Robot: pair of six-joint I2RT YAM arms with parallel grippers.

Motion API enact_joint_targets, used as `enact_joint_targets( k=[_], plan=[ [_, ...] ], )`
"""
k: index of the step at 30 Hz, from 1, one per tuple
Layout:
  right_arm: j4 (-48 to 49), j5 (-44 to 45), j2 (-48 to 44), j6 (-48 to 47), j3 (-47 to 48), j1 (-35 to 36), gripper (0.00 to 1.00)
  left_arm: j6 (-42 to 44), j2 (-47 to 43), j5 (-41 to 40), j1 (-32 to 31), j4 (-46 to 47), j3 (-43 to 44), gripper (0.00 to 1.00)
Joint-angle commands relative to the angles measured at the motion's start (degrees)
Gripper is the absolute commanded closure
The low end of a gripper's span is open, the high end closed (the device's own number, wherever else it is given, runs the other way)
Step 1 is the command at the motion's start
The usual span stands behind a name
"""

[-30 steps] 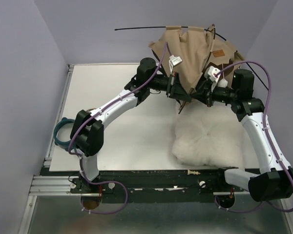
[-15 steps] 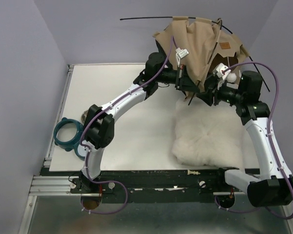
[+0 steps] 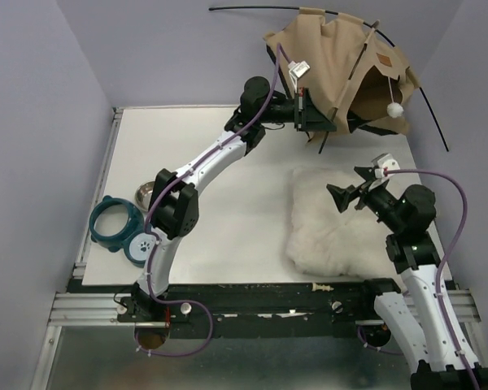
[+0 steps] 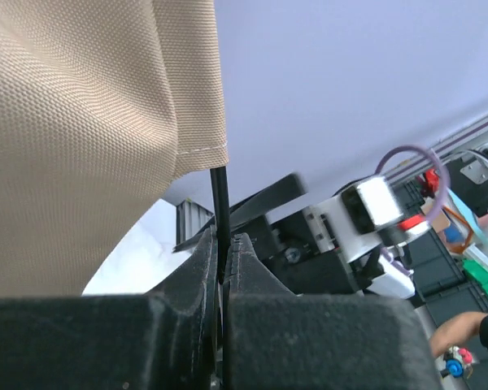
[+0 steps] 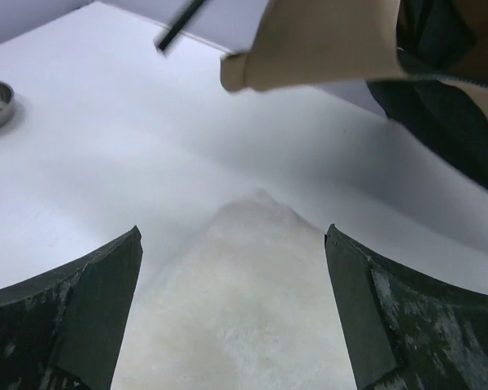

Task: Set up the pet tent

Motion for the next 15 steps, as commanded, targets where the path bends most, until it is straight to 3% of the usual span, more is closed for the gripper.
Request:
enact_joint_targets(
  k=[1, 4, 10, 15],
  plan=[
    [8.79, 5.05, -0.90, 0.78, -6.18, 0.43, 0.00, -0.66, 1.57, -4.70, 2.14, 2.37, 3.29, 1.00],
    [12.55, -0.12, 1.38, 1.05, -7.05, 0.43, 0.02, -0.93, 1.40, -4.35, 2.06, 2.81, 3.64, 1.00],
    [37.67, -3.12, 12.01, 3.59, -11.36, 0.43, 0.04, -0.84, 2.19, -3.38, 1.97, 2.28, 5.66, 1.00],
    [50.35, -4.45, 25.01, 9.11, -9.44, 0.86, 0.01, -0.75, 2.54, -3.56, 1.97, 2.28, 5.58, 1.00]
  ],
)
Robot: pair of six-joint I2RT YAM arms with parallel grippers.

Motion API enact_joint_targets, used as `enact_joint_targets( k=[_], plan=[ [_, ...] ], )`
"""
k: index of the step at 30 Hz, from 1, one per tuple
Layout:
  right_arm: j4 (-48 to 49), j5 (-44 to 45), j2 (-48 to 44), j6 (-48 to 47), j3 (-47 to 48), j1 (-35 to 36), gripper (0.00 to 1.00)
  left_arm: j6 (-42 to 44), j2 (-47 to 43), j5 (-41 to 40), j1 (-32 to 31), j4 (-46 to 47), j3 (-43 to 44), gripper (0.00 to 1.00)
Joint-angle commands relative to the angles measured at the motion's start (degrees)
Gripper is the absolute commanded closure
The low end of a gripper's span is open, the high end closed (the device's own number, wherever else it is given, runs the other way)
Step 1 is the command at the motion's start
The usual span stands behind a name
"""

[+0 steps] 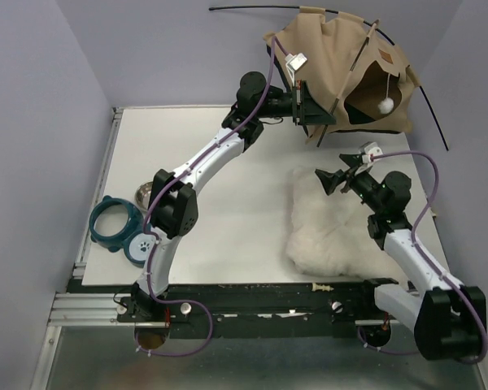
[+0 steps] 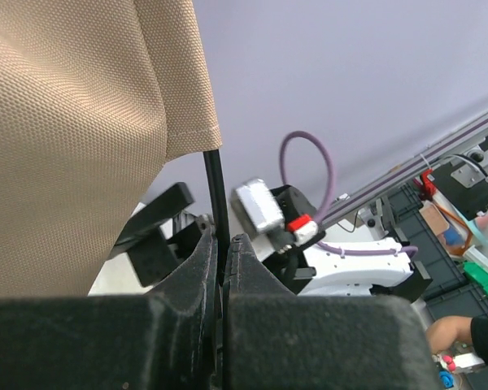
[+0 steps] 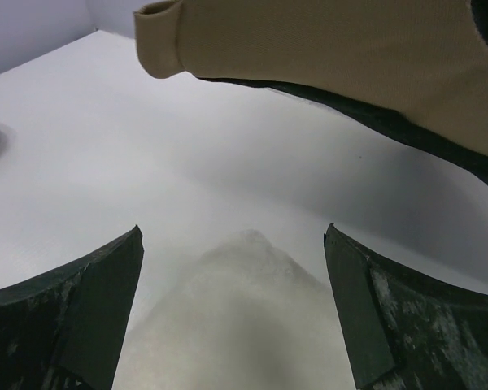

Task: Set up the pet tent

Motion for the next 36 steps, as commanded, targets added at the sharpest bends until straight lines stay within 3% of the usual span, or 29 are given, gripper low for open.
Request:
enact_joint_targets(
  k=[1, 9, 20, 23, 28, 36],
  plan=[
    [18.49, -2.02, 7.67, 4.52, 1.10, 0.78, 0.00, 1.37, 2.21, -3.27, 0.57, 1.39, 1.97, 1.00],
    [29.40, -2.02, 17.61, 4.61, 5.41, 3.68, 0.00, 1.63, 2.39, -3.89, 0.48, 0.68, 2.32, 1.00],
    [33.01, -1.67, 25.44, 9.17, 11.73, 5.96, 0.00, 2.68, 3.35, -4.33, 0.39, -1.69, 4.34, 1.00],
    [33.28, -0.79, 26.67, 10.67, 13.40, 6.23, 0.05, 3.13, 3.62, -4.59, 0.39, -2.39, 4.87, 1.00],
    [33.28, 1.24, 27.11, 12.78, 14.38, 6.40, 0.26, 3.65, 3.79, -4.94, 0.30, -3.10, 5.05, 1.00],
    [33.54, -3.85, 25.01, 11.73, 10.87, 6.40, 0.84, 5.93, 5.02, -6.26, 0.31, -4.94, 8.04, 1.00]
  ],
)
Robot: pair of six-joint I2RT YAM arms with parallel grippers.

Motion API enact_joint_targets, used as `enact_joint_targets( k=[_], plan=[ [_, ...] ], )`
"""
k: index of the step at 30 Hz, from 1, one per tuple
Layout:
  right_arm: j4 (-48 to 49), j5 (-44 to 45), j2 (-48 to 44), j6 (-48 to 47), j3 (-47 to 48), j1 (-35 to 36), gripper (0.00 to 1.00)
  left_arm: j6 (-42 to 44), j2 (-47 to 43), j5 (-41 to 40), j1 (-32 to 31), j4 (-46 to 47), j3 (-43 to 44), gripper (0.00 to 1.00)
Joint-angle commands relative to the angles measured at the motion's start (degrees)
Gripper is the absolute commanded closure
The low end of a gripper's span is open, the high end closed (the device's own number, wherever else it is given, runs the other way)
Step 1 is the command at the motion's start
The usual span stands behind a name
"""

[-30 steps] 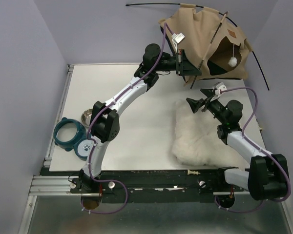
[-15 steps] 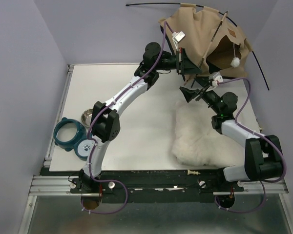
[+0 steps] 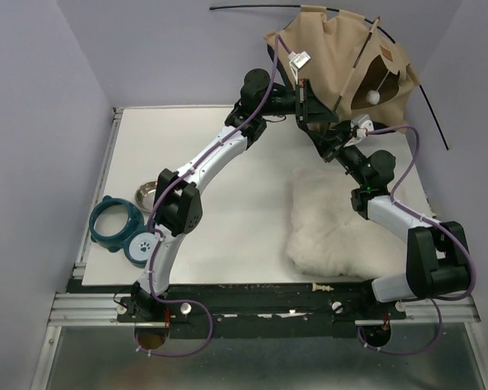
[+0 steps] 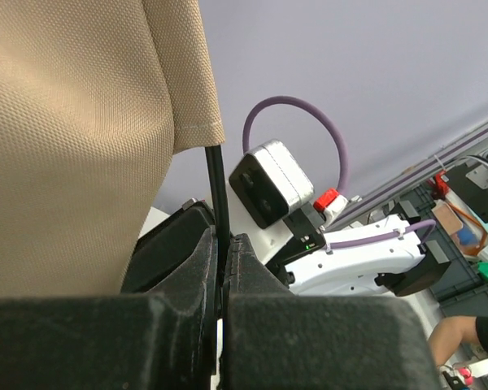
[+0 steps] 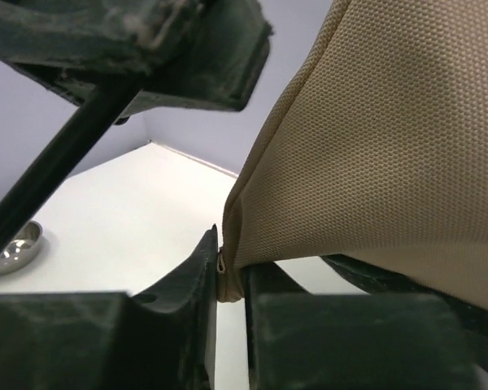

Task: Set up the pet tent

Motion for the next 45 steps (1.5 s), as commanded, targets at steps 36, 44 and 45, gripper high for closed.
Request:
enact_joint_targets(
  k=[36, 44, 45],
  plan=[
    [-28.45, -5.28, -18.87, 3.36, -0.52, -9.68, 0.23, 7.31, 1.53, -3.94, 1.40, 4.25, -1.54, 1.00],
    [-50.42, -24.90, -16.10, -10.25, 13.86, -20.32, 0.07, 6.00, 1.87, -3.67, 1.40, 6.27, -1.80, 1.00],
    [-53.15, -27.00, -13.03, -12.20, 17.55, -20.67, 0.05, 5.91, 1.96, -3.67, 1.40, 6.27, -1.63, 1.00]
  ],
)
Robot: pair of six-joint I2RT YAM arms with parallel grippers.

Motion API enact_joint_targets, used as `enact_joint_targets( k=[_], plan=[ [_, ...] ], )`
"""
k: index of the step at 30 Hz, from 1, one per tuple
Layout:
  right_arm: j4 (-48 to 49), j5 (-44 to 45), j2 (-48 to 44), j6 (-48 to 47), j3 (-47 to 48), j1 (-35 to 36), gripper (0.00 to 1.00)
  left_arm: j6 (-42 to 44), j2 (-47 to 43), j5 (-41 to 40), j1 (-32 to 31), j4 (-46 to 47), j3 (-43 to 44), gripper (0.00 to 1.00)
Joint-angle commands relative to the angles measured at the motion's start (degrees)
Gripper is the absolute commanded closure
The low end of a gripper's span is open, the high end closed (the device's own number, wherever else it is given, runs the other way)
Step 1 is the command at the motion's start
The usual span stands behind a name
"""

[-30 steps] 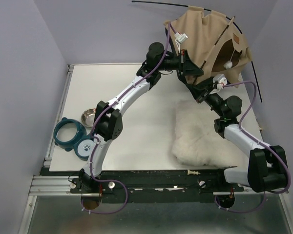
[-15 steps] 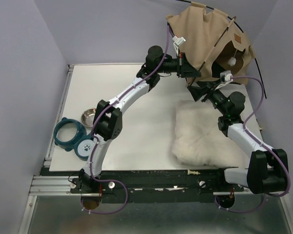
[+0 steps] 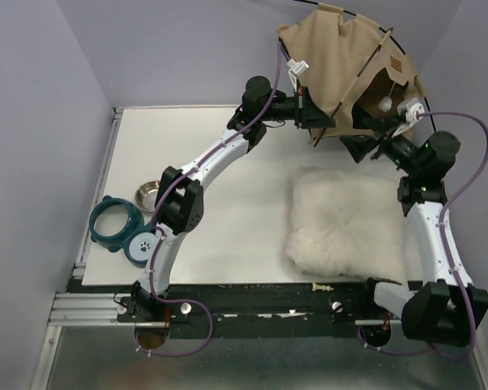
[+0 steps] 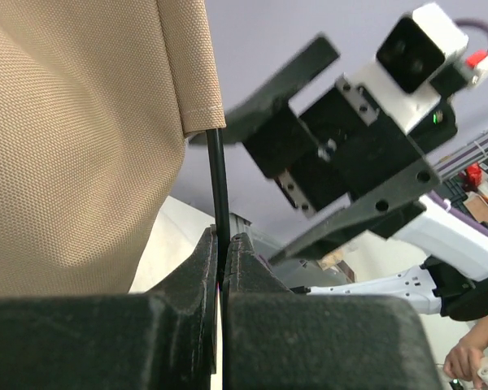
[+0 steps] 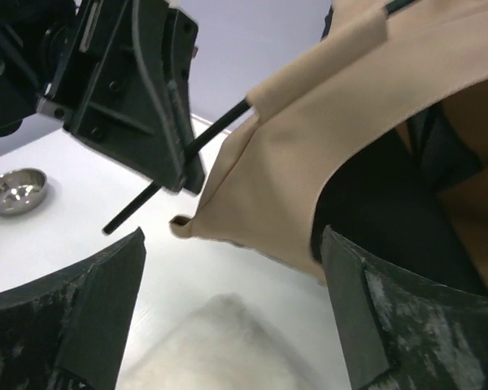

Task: Set up the pet tent

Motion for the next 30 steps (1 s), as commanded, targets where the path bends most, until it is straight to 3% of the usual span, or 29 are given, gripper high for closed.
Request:
enact_joint_targets(
  k=[1, 5, 10, 14, 20, 24, 30],
  plan=[
    [-16.33, -13.31, 9.96, -11.62, 12.87, -2.45, 0.00, 0.42, 0.52, -3.34, 0.94, 2.99, 2.07, 1.00],
    [-20.75, -18.76, 20.24, -14.89, 23.34, -2.54, 0.00, 0.51, 0.70, -3.34, 0.94, 2.73, 2.60, 1.00],
    [-24.43, -28.78, 29.57, -11.03, 31.09, -2.19, 0.00, 0.86, 0.79, -3.25, 0.86, 2.64, 2.69, 1.00],
    [-24.79, -33.10, 31.34, -10.50, 31.54, -0.17, 0.03, 0.95, 0.87, -3.52, 0.86, 2.64, 2.77, 1.00],
    [-22.44, -32.41, 31.78, -9.72, 28.47, 5.19, 0.17, 1.56, 1.40, -3.78, 0.86, 1.76, 4.18, 1.00],
    [-19.26, -32.14, 33.71, -7.51, 28.20, 5.90, 0.44, 3.40, 1.23, -3.78, 0.94, 1.23, 4.27, 1.00],
    [-25.84, -34.24, 32.31, -11.03, 27.23, 5.99, 0.88, 9.64, 2.98, -4.92, 0.94, -1.05, 7.25, 1.00]
  ],
)
